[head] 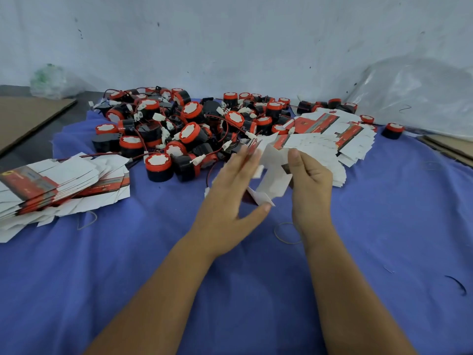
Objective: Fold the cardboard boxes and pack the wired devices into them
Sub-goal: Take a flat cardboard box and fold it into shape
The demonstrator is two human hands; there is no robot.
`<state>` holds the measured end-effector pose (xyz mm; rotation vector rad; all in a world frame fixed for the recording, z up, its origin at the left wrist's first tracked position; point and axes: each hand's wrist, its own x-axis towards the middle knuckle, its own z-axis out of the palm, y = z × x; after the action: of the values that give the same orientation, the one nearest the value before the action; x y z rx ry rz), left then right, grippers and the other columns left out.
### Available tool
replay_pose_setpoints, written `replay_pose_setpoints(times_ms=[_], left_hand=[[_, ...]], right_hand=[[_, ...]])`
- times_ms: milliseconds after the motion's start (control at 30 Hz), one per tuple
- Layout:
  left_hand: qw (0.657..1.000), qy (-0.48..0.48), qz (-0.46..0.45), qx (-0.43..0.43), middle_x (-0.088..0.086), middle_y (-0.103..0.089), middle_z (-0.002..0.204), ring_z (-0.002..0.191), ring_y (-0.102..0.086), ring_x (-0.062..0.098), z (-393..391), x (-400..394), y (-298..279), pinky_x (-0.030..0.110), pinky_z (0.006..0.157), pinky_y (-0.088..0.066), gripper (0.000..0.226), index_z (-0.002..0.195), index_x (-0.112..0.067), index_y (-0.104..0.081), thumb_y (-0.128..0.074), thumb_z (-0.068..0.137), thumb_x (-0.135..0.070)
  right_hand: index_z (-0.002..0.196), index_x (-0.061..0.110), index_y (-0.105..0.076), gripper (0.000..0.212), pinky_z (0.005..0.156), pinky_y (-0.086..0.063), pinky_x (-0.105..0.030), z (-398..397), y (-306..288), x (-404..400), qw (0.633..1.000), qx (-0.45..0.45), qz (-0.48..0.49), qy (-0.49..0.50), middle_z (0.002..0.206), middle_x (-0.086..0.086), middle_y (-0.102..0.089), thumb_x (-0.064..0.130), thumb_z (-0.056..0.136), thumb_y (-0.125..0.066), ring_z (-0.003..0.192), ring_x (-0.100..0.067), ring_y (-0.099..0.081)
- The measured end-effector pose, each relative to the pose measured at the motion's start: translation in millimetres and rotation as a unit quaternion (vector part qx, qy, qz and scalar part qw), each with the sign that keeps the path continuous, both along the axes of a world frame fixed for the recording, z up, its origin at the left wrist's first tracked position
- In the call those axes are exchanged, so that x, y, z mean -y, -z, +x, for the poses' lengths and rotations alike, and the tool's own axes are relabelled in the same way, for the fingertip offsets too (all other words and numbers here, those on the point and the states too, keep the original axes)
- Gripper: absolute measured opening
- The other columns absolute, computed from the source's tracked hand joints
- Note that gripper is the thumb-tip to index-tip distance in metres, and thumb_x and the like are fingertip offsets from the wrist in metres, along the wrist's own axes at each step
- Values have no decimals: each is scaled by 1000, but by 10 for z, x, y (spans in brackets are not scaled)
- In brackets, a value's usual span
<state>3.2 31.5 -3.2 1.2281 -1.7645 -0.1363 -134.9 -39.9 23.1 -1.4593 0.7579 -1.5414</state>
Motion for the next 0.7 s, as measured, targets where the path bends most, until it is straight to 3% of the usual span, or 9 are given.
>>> replay_pose_setpoints(times_ms=[100, 167, 267, 367, 467, 567, 633, 700], left_hand=[[1000, 4, 0, 23, -16, 5, 166, 152, -7, 12, -42, 44, 43, 41, 122, -19, 78, 151, -53, 7, -49, 95, -54], [999, -35, -2, -22, -26, -5, 162, 140, -22, 4, -24, 55, 16, 25, 114, -24, 93, 148, -57, 11, -59, 87, -60], [995, -67, 7, -76, -38, -28, 146, 126, -24, -11, 38, 57, -6, 5, 103, -18, 117, 150, -53, 8, -75, 68, -64], [994, -94, 2, -57, -26, -35, 139, 131, -24, -4, 37, 70, -24, 9, 106, -16, 112, 152, -44, -12, -73, 61, -68], [988, -126, -33, -88, -4, -39, 138, 132, -36, 12, -29, 60, -92, 23, 110, -34, 94, 142, -20, -42, -80, 62, -52], [959, -143, -106, -219, 4, -39, 130, 123, -46, 14, 7, 38, -130, 28, 100, -46, 78, 128, -17, -41, -80, 66, -43], [935, -173, -113, -288, 9, -36, 133, 125, -45, 15, 84, 50, -136, 25, 98, -48, 85, 132, -12, -37, -84, 66, -38], [922, -197, -100, -319, 7, -32, 136, 130, -41, 18, 134, 73, -143, 23, 99, -48, 98, 141, -10, -33, -85, 63, -36]], right_hand=[[104, 10, -74, 29, 84, -53, -34, 5, -12, -27, 999, 13, 1, -32, 98, -6, -74, 29, 99, -53, 95, -23, -66], [99, 13, -76, 27, 85, -51, -30, 0, -32, -38, 998, 28, -5, -49, 99, -2, -75, 28, 99, -53, 96, -16, -67], [90, 23, -78, 26, 85, -51, -36, 21, -34, -58, 995, 29, 2, -91, 97, 0, -75, 29, 97, -54, 96, -16, -67], [88, 28, -78, 25, 79, -51, -32, 49, -38, -69, 990, 36, 13, -134, 96, 3, -74, 29, 94, -54, 96, -14, -67], [116, 24, -69, 31, 82, -51, -27, 101, -60, -97, 985, 76, 43, -150, 117, 1, -69, 34, 93, -51, 111, -17, -62], [127, 25, -58, 41, 78, -50, -28, 147, -23, -147, 992, 27, 48, -113, 120, 2, -62, 36, 87, -54, 105, -21, -60], [129, 26, -55, 47, 72, -50, -30, 183, 9, -201, 992, -65, 5, -112, 118, 2, -60, 31, 83, -60, 98, -24, -59], [140, 31, -45, 62, 81, -53, -30, 247, 50, -256, 977, -159, -50, -136, 131, 8, -53, 26, 82, -66, 105, -12, -59]])
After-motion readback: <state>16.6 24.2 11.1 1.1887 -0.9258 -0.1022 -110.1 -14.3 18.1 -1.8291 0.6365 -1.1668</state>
